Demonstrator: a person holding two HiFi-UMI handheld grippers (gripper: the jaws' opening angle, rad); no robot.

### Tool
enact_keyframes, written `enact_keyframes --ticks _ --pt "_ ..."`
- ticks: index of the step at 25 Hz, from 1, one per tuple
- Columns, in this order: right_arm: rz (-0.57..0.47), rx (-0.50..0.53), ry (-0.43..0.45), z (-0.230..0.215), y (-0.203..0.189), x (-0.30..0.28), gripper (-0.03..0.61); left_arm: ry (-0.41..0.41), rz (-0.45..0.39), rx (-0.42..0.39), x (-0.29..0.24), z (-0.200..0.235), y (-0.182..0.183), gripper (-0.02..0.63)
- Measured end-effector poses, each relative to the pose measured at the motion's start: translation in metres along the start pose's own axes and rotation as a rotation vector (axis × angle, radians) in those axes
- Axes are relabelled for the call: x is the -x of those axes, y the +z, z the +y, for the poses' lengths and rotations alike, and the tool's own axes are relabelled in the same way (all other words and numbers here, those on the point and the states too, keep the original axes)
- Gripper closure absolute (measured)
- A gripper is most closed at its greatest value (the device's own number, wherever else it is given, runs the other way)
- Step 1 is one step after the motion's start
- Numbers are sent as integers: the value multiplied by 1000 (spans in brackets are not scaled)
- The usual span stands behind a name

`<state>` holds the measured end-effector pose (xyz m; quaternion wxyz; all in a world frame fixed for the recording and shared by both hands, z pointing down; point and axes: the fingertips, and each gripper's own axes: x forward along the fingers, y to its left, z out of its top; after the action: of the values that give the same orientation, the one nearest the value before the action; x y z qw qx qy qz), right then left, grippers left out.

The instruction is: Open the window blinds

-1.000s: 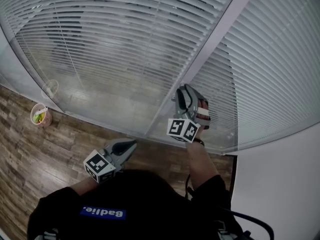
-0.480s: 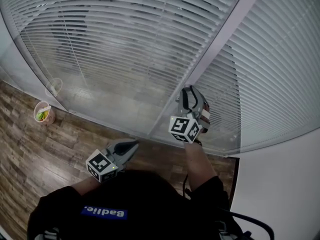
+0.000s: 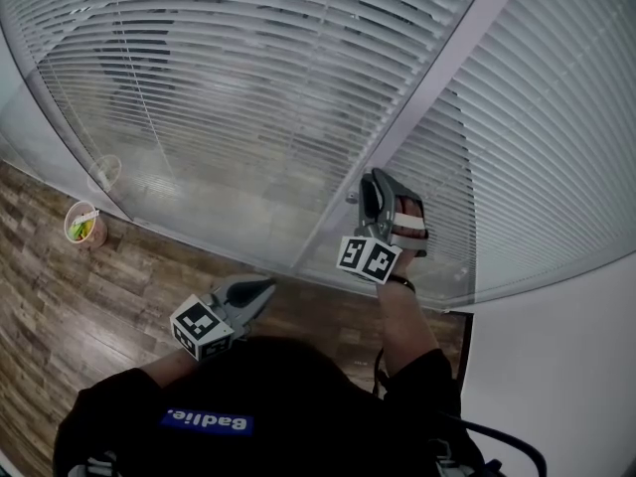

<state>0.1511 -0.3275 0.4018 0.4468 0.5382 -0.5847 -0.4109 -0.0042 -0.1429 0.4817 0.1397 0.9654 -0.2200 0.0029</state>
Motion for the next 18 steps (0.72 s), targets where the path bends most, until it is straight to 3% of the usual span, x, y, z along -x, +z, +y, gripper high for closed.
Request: enact_keyframes --ticks 2,5,8,11,14,18 --pt "-29 -165 18 -2 0 1 438 2 0 6 0 0 0 614" --pt "-70 -469 52 -3 1 1 369 4 2 13 0 0 -1 614" --pt "-76 -589 37 -5 3 2 389 3 13 27 -1 1 -5 614" --pt "-60 -627 8 -8 1 1 424 2 16 34 0 2 -7 614" --pt "-46 -603 -10 -8 -1 1 446 4 15 36 1 3 -8 614" --pt "-17 -420 -15 -7 2 2 451 3 13 43 2 3 -7 614"
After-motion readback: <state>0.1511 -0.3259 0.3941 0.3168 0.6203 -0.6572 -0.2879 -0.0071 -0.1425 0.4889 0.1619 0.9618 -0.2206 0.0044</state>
